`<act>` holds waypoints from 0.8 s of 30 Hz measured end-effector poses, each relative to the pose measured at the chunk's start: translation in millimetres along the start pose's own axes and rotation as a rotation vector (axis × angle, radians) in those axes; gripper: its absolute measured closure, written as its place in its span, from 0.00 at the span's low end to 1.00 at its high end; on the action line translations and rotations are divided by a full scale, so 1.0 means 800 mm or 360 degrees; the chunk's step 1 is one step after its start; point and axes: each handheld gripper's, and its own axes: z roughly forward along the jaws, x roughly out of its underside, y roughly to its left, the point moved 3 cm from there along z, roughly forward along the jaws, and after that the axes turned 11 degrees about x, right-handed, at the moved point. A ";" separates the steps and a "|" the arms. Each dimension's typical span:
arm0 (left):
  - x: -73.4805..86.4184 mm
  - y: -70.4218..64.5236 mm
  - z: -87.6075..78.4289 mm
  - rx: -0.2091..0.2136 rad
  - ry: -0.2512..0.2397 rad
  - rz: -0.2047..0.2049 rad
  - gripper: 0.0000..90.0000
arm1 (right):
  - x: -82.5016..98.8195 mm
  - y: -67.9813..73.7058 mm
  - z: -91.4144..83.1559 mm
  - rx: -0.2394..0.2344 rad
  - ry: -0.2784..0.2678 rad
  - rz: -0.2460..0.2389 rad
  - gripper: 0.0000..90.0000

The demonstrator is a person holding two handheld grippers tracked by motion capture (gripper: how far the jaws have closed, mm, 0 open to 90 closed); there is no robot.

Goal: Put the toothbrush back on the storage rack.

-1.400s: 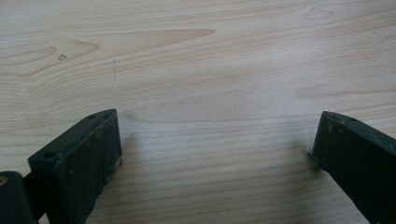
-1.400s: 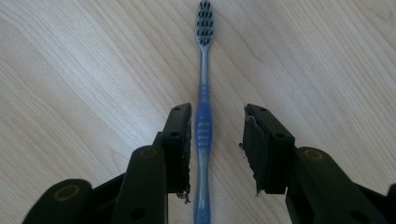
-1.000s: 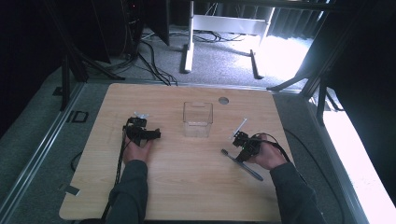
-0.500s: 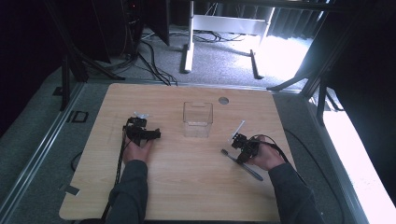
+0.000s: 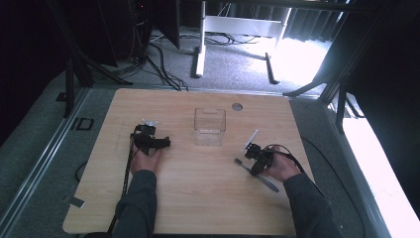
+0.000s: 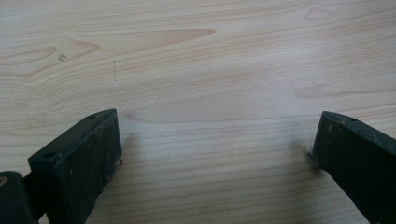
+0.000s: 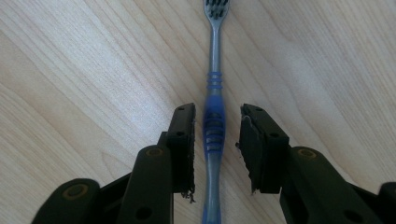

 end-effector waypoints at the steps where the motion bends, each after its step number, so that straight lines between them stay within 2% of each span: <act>1: 0.000 0.000 0.000 0.0000 0.0000 0.0000 0.02 | 0.000 0.000 0.001 0.0001 0.0006 -0.0001 0.73; 24: 0.000 0.000 0.000 0.0000 -0.0001 0.0000 0.02 | 0.001 0.003 0.014 0.0001 0.0057 -0.0011 0.81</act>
